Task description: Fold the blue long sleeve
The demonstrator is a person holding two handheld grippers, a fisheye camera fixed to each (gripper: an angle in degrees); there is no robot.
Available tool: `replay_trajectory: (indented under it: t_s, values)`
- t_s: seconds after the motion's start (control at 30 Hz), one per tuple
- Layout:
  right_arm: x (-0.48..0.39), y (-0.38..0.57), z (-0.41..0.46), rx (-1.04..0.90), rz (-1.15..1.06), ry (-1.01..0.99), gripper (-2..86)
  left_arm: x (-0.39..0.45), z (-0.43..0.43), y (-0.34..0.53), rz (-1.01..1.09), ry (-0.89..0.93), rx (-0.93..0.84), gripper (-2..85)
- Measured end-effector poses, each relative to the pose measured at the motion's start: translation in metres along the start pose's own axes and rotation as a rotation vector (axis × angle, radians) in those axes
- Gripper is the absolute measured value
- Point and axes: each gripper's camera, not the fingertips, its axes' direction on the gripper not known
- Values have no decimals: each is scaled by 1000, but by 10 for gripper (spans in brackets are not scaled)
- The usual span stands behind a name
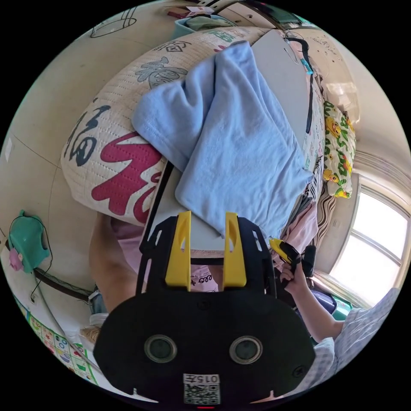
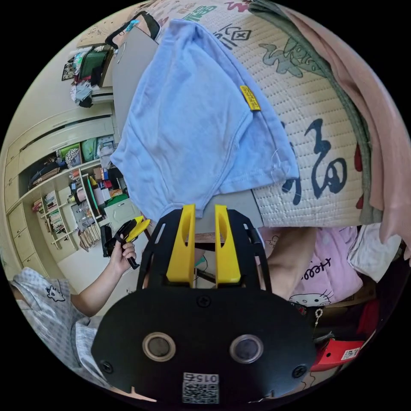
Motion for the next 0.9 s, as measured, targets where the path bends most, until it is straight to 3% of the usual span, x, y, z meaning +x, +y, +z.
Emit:
replay_trajectory:
  t_s: [0.2, 0.63, 0.8, 0.9]
  values:
    - [-21, -44, -33, -16, 4, 18, 80, -8, 57, 30, -49, 45, 25, 113]
    - [-44, -77, -158, -2, -4, -55, 42, -34, 147, 95, -72, 169, 32, -4]
    - [-71, -85, -226, 59, -24, -149, 37, -19, 139, 109, -121, 368, 119, -8]
    - [-121, -131, -298, 190, -98, -277, 34, 34, 116, 68, -5, 505, 193, -8]
